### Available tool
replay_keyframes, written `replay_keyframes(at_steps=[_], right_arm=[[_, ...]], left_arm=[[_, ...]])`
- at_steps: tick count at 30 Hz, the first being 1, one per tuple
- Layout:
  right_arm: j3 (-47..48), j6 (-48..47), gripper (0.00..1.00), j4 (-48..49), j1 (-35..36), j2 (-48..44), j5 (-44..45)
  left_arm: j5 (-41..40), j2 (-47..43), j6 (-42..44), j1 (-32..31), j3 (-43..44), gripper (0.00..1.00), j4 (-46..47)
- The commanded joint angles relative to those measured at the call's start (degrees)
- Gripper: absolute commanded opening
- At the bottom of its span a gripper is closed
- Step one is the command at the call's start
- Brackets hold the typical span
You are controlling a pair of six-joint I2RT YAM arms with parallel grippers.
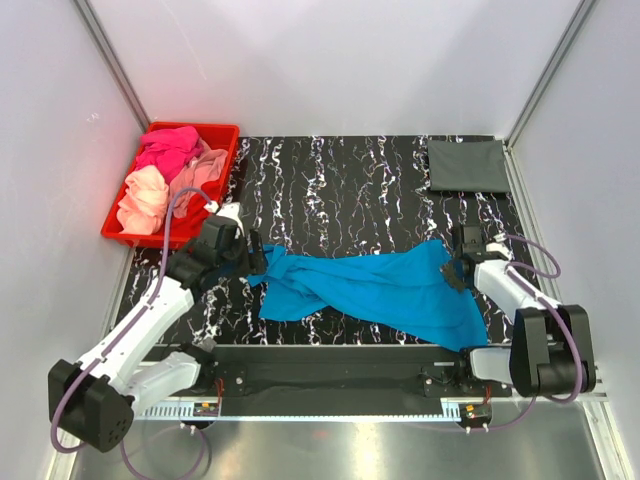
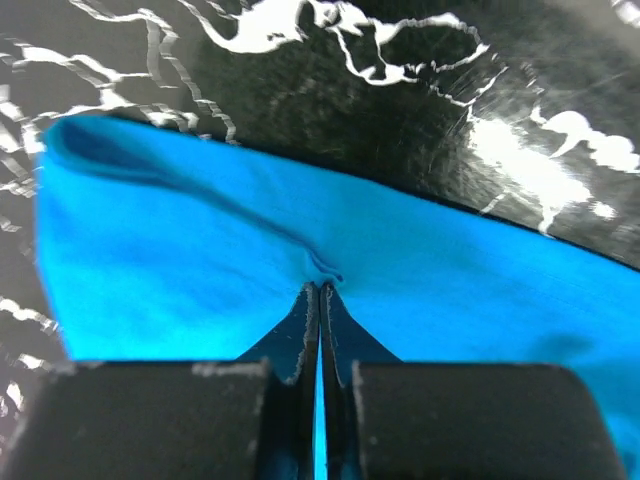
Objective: Fold and stack the t-shirts
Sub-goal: Flatten the tshirt out
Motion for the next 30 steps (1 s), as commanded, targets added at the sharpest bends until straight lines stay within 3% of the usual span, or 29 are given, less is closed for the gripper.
replay_keyframes(at_steps=[1,10,13,20,24,30], right_arm=[[6.88,-4.46,0.0,-6.57,-0.34,-4.97,4.27],[11.11,-7.98,0.0,-12.12,-0.52,-11.83,4.8],[12.69,-9.56,0.0,-14.13,-0.78,-12.71,9.35],[24.37,-14.4,0.0,-18.09,-5.09,-15.0,12.27],[24.74,-13.7,0.0,-17.13,-5.09,-14.65,9.11],[21.92,-13.43,0.0,-14.4,-5.09,-14.83,6.47]], left_arm=[[-2.46,-1.1,1.01,-0.75,0.18,0.77,0.29],[-10.46,6.63,4.17,-7.51,5.63,0.76,-5.07],[-12.48,9.01,4.09,-10.59,6.07,0.74,-6.04],[-20.04,13.4,3.92,-17.97,6.51,0.71,-7.54],[-19.61,17.62,6.19,-20.17,7.74,0.68,-3.5],[-25.65,28.76,15.68,-25.45,11.25,0.63,4.15]])
